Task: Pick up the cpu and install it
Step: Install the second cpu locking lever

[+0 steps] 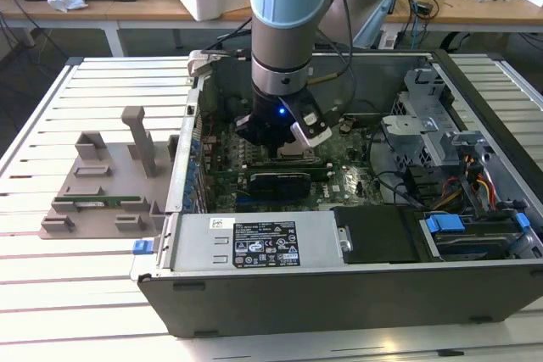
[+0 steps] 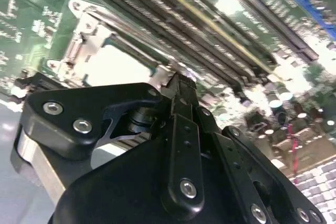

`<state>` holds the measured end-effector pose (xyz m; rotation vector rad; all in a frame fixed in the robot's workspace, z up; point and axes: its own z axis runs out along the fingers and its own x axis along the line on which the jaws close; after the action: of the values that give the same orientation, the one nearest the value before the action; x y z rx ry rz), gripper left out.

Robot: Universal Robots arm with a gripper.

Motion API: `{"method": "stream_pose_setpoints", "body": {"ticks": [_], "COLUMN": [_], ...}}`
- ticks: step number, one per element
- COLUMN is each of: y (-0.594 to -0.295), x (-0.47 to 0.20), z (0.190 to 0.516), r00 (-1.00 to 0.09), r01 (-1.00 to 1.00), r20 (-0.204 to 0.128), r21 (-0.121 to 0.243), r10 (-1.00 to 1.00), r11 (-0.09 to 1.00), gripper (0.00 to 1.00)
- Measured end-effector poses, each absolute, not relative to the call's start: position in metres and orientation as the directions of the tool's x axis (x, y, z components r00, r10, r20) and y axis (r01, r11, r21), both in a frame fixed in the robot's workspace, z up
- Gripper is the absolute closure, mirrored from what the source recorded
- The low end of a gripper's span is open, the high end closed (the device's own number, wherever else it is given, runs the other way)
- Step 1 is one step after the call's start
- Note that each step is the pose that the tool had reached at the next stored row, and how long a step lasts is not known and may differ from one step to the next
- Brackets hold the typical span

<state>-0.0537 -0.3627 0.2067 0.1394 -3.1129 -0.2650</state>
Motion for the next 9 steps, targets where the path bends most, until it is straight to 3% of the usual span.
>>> {"method": "stream_pose_setpoints", "body": {"ticks": [9], "y": [-0.335], "x": [-0.020], "z": [0.207], "r00": [-0.996], "r01": [-0.087], "r20": [0.023], "r21": [0.076], "r10": [-0.089], "r11": [0.993], "gripper": [0.89]}}
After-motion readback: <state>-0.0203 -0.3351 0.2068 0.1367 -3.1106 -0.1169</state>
